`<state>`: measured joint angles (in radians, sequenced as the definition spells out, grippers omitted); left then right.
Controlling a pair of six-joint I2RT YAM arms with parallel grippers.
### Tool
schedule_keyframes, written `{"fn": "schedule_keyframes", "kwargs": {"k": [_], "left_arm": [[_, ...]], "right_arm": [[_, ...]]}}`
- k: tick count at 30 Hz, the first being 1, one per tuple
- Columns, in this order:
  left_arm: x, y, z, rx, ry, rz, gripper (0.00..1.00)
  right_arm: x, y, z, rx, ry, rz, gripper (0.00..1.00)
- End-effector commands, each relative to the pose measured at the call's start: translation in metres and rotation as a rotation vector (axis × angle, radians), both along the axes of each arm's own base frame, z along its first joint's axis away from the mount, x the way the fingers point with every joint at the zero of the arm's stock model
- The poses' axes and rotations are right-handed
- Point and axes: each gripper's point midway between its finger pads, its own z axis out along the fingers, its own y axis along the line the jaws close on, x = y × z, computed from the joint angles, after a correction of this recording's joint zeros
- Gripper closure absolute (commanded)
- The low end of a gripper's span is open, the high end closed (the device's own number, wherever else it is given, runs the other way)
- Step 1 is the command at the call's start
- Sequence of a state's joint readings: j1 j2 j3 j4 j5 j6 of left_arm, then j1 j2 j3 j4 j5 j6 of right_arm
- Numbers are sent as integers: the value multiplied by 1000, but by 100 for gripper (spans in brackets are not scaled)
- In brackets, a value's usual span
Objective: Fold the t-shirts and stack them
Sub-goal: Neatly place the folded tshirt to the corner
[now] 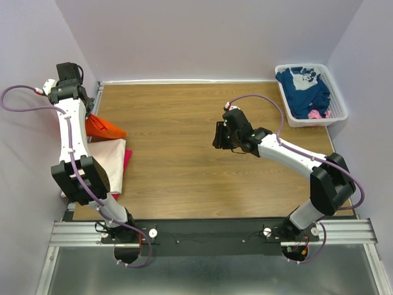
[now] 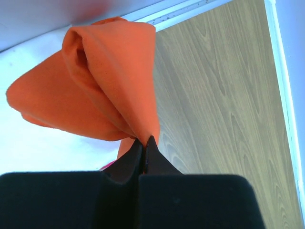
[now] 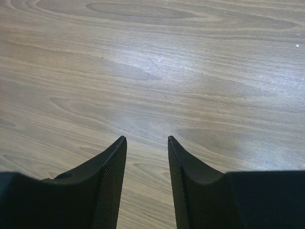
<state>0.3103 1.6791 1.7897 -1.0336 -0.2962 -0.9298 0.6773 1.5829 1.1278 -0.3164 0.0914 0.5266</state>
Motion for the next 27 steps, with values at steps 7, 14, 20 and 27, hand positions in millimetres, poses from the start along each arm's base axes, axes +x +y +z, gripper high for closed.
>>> {"fn": "schedule_keyframes", "kwargs": {"k": [7, 14, 20, 27], "left_arm": [[-16, 13, 44, 91, -71, -46, 100], [-24, 14, 52, 113, -75, -68, 100], [-34, 12, 45, 111, -58, -78, 100], [-67, 10, 16, 96, 15, -46, 100]], "right_arm": [[0, 5, 19, 42, -13, 2, 53], [-2, 4, 21, 55, -11, -2, 53], [-6, 3, 24, 69, -9, -7, 53], [-15, 1, 22, 85, 9, -4, 53]]}}
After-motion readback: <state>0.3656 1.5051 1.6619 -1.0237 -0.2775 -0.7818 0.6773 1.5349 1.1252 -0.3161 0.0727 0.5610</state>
